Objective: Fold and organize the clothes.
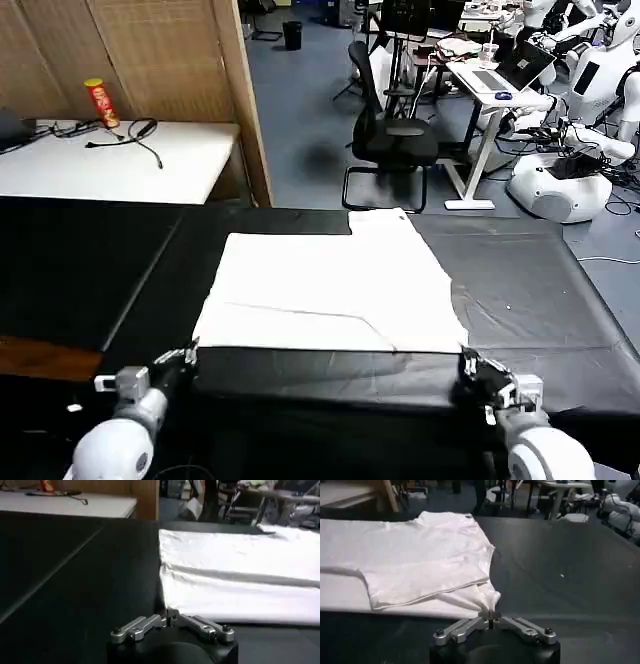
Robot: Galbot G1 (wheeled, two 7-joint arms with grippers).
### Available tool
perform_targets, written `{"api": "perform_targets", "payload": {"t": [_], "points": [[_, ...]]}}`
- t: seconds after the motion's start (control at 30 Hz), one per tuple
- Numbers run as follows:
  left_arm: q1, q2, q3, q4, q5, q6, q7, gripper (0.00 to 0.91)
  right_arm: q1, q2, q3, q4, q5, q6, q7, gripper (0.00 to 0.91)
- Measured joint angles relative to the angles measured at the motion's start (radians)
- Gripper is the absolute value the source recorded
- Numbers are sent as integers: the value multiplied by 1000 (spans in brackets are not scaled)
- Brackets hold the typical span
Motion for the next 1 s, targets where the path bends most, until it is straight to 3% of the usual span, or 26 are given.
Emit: {"api": "perform_targets", "payload": {"t": [0.13, 0.17, 0.2, 0.23, 0.27, 0.3, 0.53, 0.7, 0.8, 1.0], "points": [[83, 5, -25, -60, -8, 7, 6, 10, -38, 11, 0, 43, 0, -19, 26, 0], [100, 7, -31, -70, -10, 10, 5, 848, -47, 15, 0, 54, 0, -29, 32, 0], [114, 7, -38, -80, -10, 14, 5, 878, -55, 18, 1, 64, 0, -39, 38, 68], [132, 7, -47, -91, -10, 19, 4, 878, -64, 22, 4, 75, 0, -49, 44, 234], [146, 6, -53, -98, -10, 21, 3, 878, -74, 26, 6, 87, -1, -59, 45, 605], [159, 6, -60, -106, -9, 22, 3, 878, -85, 29, 9, 98, -1, -68, 46, 878], [225, -2, -122, -164, 12, 77, -5, 878, -143, 35, 49, 192, 34, -84, 41, 878], [212, -11, -167, -191, 14, 95, 30, 878, -98, 15, 70, 209, 91, 9, 33, 878], [163, 1, -173, -184, -19, 77, 34, 878, -4, -11, 56, 163, 94, 60, 8, 878], [-54, 50, -125, -107, -121, 68, 11, 878, 298, -49, -29, -41, 96, 58, 10, 878]]}}
